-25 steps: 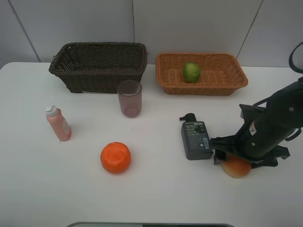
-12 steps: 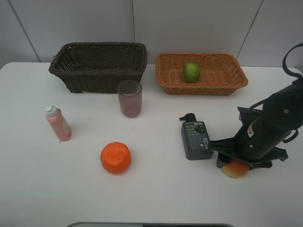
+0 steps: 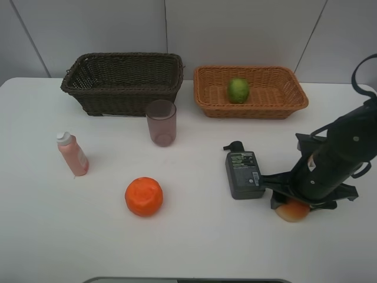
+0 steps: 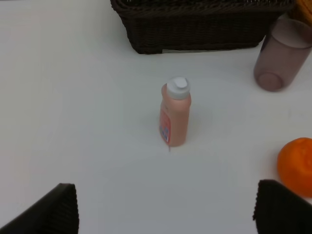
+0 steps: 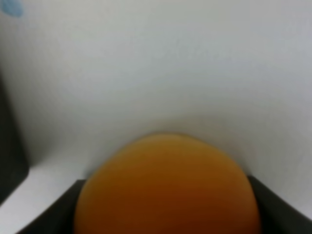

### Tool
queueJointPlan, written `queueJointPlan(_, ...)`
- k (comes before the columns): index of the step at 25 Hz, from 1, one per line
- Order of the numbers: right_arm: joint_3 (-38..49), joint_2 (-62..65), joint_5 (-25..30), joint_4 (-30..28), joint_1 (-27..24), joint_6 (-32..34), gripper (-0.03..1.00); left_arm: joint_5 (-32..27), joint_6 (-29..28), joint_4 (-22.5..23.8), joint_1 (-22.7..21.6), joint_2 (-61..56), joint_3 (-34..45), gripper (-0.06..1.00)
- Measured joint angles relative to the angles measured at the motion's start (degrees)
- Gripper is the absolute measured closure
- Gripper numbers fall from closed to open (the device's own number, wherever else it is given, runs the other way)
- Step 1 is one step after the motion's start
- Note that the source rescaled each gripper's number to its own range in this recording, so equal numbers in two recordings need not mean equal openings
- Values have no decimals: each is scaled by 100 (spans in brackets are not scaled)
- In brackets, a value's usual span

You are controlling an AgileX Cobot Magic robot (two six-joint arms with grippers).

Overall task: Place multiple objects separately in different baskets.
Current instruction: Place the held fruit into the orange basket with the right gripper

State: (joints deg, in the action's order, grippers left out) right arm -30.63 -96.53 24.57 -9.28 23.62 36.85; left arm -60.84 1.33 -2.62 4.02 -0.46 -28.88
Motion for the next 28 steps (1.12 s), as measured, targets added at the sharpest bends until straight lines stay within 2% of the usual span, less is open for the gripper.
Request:
queueJointPlan(15,-31,0,92,-68,0,0,88,0,0,0,0,0,0,3)
queueJointPlan(24,-1032,439,1690,-149,0,-937,88,0,0,0,0,0,0,3)
queueJointPlan(28,-1635,455,2153,-154,0,-1223,88,0,0,0,0,0,0,3)
